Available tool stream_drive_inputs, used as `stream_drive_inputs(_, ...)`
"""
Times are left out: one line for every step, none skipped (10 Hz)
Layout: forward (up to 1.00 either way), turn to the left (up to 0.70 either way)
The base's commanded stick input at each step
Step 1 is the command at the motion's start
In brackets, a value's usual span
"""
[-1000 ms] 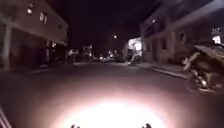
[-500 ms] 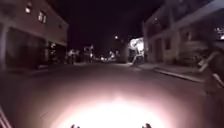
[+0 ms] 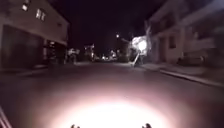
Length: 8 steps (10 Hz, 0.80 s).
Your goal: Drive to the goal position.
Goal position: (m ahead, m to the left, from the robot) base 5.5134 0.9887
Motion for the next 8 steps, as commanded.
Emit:
stream_drive_inputs(0.85, 0.0)
stream_drive_inputs(0.85, 0.0)
stream_drive_inputs(0.85, 0.0)
stream_drive_inputs(0.85, 0.0)
stream_drive_inputs(0.85, 0.0)
stream_drive_inputs(0.85, 0.0)
stream_drive_inputs(0.85, 0.0)
stream_drive_inputs(0.85, 0.0)
